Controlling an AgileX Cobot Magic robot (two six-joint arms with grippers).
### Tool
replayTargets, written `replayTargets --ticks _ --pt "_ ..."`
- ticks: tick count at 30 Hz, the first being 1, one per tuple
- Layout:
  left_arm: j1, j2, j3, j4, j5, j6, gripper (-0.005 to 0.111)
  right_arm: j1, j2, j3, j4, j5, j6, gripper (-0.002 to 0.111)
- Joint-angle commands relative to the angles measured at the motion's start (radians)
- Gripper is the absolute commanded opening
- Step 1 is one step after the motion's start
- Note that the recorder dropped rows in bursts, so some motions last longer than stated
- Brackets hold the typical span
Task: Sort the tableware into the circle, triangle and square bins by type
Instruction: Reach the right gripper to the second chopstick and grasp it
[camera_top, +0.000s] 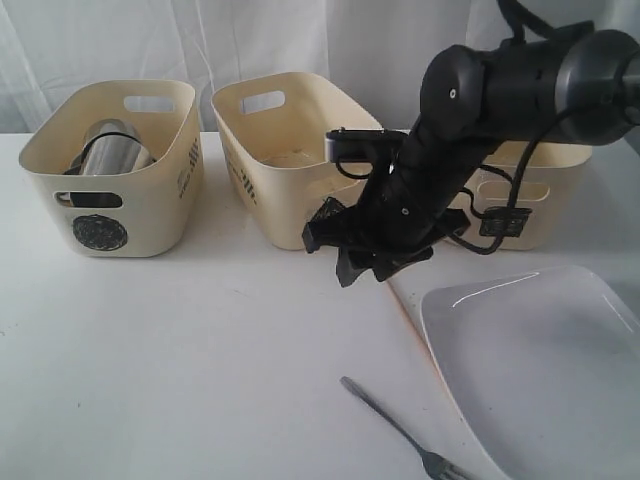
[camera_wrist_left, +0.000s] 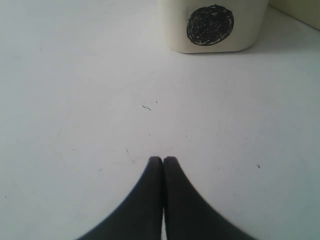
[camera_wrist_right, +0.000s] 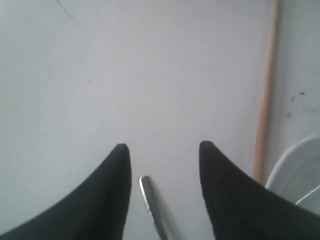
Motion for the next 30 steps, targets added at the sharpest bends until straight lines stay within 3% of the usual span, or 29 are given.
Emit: replayTargets --ticks 1,8,30 --pt "0.003 -0.005 0.004 0.0 0.001 -0.001 0.0 -0.007 0.018 0.002 -0.059 -0.118 -0.026 0.046" --pt "0.003 -0.005 0.004 0.0 0.001 -0.001 0.0 -0.007 0.047 0.002 -0.292 -0.192 0.006 0.046" --pt "0.003 -0.005 0.004 0.0 0.001 -0.001 0.0 -0.007 0.233 0.002 -0.294 -0.215 0.027 0.046"
